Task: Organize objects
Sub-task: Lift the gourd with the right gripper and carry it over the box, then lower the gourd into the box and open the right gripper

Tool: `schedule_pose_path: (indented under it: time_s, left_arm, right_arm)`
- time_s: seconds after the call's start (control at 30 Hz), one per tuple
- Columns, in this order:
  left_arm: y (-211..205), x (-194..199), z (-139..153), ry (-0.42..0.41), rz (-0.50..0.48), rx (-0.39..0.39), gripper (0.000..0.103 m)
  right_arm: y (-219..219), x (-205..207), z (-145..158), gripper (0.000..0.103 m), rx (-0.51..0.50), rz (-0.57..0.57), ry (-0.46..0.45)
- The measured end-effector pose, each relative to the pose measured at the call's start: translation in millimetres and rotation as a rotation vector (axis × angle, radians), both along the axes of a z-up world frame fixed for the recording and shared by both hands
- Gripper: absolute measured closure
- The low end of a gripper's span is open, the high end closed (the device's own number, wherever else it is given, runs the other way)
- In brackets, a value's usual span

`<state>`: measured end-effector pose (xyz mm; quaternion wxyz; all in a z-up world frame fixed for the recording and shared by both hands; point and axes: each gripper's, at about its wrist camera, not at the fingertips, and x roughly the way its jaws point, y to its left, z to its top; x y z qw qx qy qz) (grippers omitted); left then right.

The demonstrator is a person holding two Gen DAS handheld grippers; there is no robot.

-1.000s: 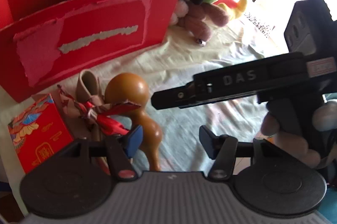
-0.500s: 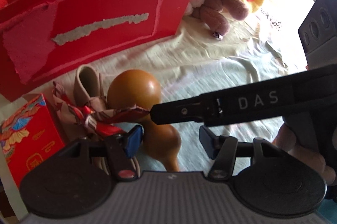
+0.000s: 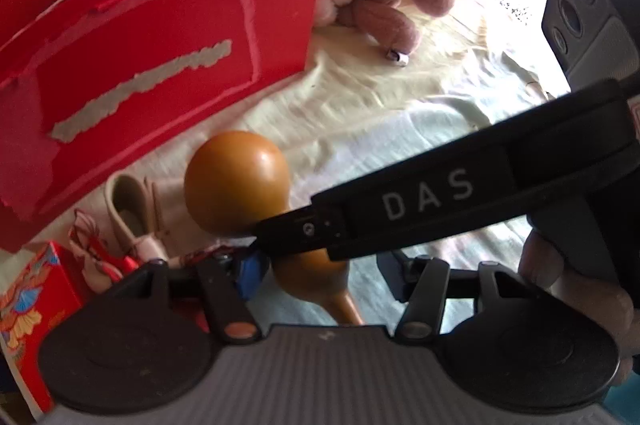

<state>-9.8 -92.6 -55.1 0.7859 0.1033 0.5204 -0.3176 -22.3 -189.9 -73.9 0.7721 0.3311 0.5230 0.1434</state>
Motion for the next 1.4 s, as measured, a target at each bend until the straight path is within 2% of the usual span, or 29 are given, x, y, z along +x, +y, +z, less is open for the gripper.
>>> schedule_pose_path:
  time_s: [0.3, 0.5, 0.63, 0.87, 1.0, 1.17, 1.4]
  left_arm:
    - [-20.9, -1.0, 27.3, -0.047, -0.095, -0.055, 0.044]
    - [-29.6, -0.2, 59.2, -0.101, -0.151, -0.121, 0.044]
    - [-29.1, -0.7, 87.0, -0.170, -0.176, -0.157, 0.044]
    - [-10.0, 27.7, 138.7, -0.271, -0.138, -0.226, 0.044]
    - [4.7, 54.6, 156.4, -0.319, -0.078, -0.222, 0.044]
    - [27.2, 96.5, 154.4, -0.301, 0.023, -0.212, 0.044]
    - [35.3, 144.4, 109.2, -0.225, 0.116, -0.128, 0.044]
  right_arm:
    - [-28.1, -12.0, 25.5, 0.065, -0.006, -0.071, -0.045]
    - [-43.5, -20.5, 55.7, 0.066, 0.000, -0.117, -0.115]
    - [-48.8, -19.2, 82.7, 0.067, -0.002, -0.119, -0.180]
    - [-38.0, 15.8, 135.7, 0.068, -0.064, -0.051, -0.334]
    - [-25.6, 52.9, 152.1, 0.069, -0.076, 0.001, -0.391]
    - [-7.4, 102.5, 153.1, 0.069, -0.099, 0.076, -0.399]
    - [16.5, 157.8, 119.4, 0.069, -0.109, 0.172, -0.312]
